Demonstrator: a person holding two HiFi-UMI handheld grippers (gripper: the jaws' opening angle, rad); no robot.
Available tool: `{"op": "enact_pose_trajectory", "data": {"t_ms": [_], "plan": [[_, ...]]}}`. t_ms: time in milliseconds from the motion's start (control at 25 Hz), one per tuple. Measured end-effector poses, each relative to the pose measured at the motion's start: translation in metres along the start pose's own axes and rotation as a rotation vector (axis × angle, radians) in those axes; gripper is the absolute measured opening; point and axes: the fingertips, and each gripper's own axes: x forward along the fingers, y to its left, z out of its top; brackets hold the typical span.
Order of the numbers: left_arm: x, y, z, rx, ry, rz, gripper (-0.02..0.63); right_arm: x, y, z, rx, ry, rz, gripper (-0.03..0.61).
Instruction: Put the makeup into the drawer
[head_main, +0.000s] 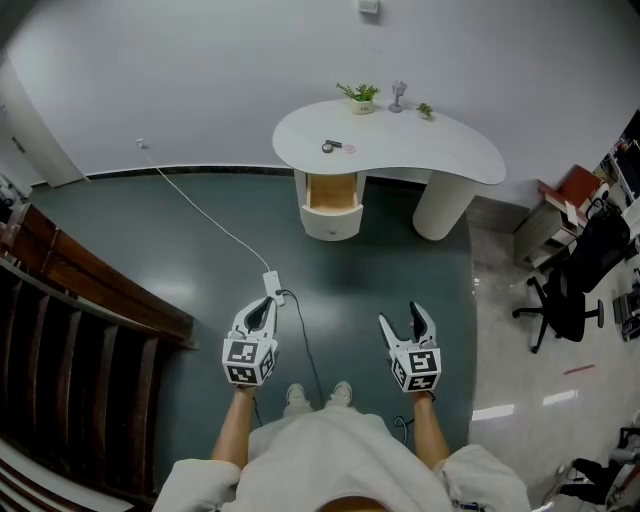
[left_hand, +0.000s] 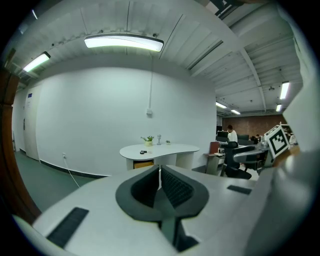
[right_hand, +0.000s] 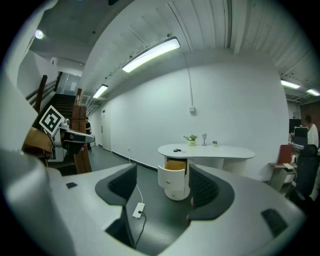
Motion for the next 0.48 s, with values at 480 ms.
{"op": "enact_pose_trajectory", "data": {"t_ms": [480], "plan": [[0.012, -0.031, -0.006, 0.001, 0.008, 0.031, 0.017, 0.001, -0.030, -0.009, -0.016, 0.001, 0.043, 0.316]]}}
